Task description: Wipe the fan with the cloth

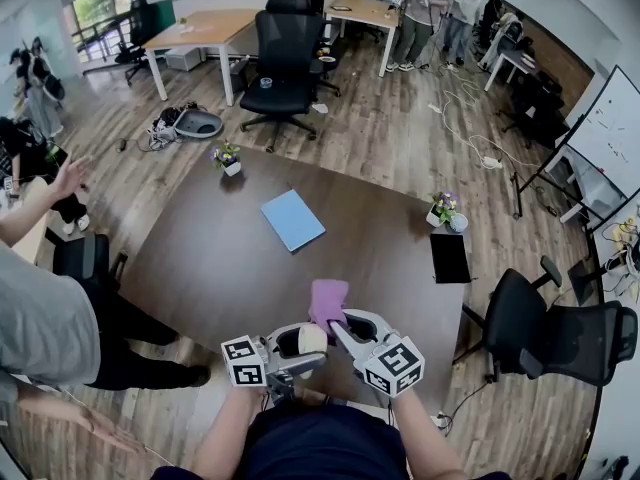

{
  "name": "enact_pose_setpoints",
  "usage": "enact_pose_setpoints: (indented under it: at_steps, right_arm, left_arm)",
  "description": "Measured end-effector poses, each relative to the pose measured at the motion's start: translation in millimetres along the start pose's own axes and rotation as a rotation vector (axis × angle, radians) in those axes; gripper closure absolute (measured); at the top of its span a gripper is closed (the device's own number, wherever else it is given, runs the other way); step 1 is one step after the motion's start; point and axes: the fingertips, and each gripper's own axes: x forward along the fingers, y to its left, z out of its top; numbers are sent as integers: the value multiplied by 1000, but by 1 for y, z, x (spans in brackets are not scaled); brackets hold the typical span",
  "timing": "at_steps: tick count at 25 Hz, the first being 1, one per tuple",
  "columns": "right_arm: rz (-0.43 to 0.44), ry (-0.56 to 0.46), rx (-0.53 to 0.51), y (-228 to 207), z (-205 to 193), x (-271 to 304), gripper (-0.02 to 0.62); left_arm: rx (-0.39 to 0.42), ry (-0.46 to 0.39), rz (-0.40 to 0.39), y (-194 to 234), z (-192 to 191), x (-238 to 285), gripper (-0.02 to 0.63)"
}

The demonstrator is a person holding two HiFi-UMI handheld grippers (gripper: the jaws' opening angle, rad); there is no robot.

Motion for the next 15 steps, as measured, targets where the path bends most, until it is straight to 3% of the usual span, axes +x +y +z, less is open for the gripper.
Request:
enact_pose_setpoints:
  at_steps: [9,15]
  right_arm:
    - [34,21,15,18,-10,0,532]
    - [59,33,14,33,-16,2,532]
  left_arm:
    - [-43,-174,18,1,36,-11,229]
    - [-22,-222,35,3,52,-17,229]
